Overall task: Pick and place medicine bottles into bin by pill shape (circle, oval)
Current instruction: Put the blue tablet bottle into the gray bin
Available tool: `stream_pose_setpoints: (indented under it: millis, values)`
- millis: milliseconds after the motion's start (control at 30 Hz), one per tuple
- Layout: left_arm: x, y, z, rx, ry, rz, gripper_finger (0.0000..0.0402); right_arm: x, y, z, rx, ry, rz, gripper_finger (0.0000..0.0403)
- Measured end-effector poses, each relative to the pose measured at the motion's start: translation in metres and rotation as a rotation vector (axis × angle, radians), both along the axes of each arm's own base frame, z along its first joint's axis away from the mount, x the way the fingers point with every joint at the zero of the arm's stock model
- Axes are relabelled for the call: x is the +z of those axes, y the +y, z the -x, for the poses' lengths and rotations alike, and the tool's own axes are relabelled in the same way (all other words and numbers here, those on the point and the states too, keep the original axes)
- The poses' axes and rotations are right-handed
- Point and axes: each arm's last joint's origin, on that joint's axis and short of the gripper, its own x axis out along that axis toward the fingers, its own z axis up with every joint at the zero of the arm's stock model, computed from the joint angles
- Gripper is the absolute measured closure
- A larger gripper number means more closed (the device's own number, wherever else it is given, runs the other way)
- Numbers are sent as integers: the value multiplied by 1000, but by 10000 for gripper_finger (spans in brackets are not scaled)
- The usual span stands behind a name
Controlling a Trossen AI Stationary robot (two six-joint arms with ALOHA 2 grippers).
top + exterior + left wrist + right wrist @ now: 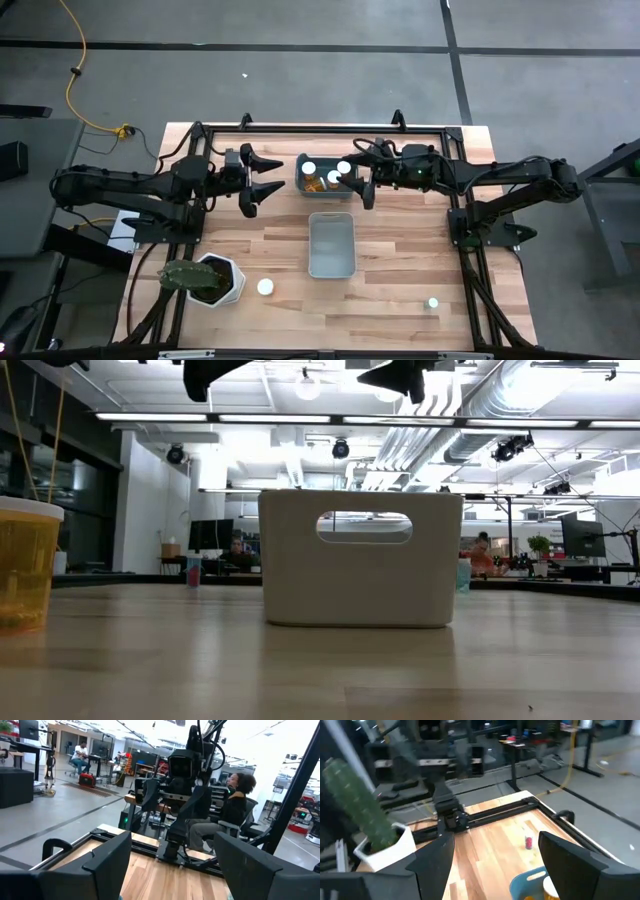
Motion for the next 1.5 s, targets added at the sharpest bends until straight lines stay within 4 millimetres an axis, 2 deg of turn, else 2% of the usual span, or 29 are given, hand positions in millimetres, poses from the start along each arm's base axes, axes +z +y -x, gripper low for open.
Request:
stream_pose_setpoints:
  millis: [133, 267, 367, 467, 567, 700, 800, 933, 1133, 1333, 1500]
  values:
    - [0, 0, 0, 3, 0, 0, 131, -1, -5, 2, -137, 22, -87, 121]
    - [0, 1, 0, 9, 1, 0, 131, 7, -23, 11, -387, 202, -141, 121]
    - [0, 1, 0, 9, 1, 1, 131, 2, -45, 23, -574, 390, -167, 121]
    - [0, 1, 0, 9, 1, 1, 131, -13, -70, 41, -712, 542, -242, 121]
    - [0, 1, 0, 8, 0, 5, 131, -36, -92, 61, -808, 660, -359, 121]
    - [0, 1, 0, 7, -3, 16, 131, -63, -119, 83, -886, 710, -497, 121]
    - [0, 1, 0, 11, -3, 17, 131, -81, -136, 92, -895, 711, -563, 121]
    - [0, 1, 0, 13, -3, 17, 131, -97, -153, 91, -899, 741, -587, 121]
    - [0, 2, 0, 44, -4, 20, 131, -125, -172, 80, -896, 782, -655, 121]
    - [0, 2, 1, 58, -5, 21, 131, -145, -180, 73, -931, 813, -687, 121]
    - [0, 2, 1, 58, -5, 21, 131, -153, -182, 72, -970, 839, -684, 121]
